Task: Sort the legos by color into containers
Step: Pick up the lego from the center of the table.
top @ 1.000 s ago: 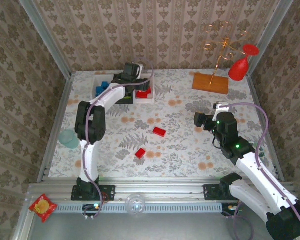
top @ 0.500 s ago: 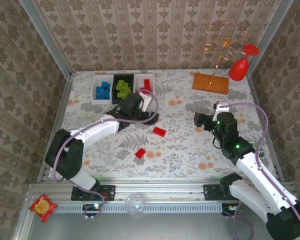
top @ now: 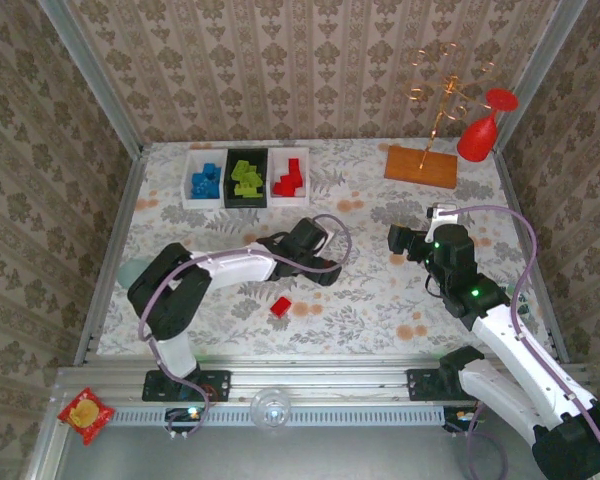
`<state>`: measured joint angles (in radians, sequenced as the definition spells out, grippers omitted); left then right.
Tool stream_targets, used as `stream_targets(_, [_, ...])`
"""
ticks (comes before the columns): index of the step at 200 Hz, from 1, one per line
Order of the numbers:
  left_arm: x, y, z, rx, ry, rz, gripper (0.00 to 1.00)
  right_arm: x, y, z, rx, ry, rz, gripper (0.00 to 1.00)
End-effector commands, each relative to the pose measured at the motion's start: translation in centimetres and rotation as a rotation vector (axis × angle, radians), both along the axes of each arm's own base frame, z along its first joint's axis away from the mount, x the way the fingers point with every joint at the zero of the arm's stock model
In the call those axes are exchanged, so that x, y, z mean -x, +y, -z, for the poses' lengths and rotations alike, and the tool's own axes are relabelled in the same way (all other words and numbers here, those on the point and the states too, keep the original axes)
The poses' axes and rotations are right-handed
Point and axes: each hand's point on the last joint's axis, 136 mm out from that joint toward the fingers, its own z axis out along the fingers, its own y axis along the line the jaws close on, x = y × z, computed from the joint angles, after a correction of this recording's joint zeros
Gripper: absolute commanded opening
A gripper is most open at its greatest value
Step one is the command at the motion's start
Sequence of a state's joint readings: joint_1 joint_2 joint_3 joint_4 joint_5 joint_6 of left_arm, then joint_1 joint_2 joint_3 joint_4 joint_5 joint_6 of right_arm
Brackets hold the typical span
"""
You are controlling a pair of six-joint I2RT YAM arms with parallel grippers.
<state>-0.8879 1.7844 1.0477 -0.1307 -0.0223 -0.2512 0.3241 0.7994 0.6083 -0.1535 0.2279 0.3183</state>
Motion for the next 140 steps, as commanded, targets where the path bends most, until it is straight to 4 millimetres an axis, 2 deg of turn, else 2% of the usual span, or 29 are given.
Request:
stream_targets(1, [-1.2, -0.4, -0.4, -0.019, -0.029, -0.031, 0.92, 0.0, 0.1, -0.3, -0.023, -0.025, 0.001, 0.96])
stream_targets(42, [-1.5, -0.6, 1.8, -0.082, -0.016, -0.029, 0.89, -0.1, 0.0, -0.3, -0.019, -0.026, 0.004, 0.96])
stream_targets(114, [-1.3, -0.7, 3.1, -0.086, 0.012, -0.038, 0.77, -0.1, 0.1, -0.2, -0.019, -0.023, 0.003, 0.96])
stream_targets(140, [-1.6, -0.7, 2.4, -0.074, -0.008, -0.049, 0.71, -0.2, 0.1, -0.2, -0.019, -0.021, 0.002, 0.96])
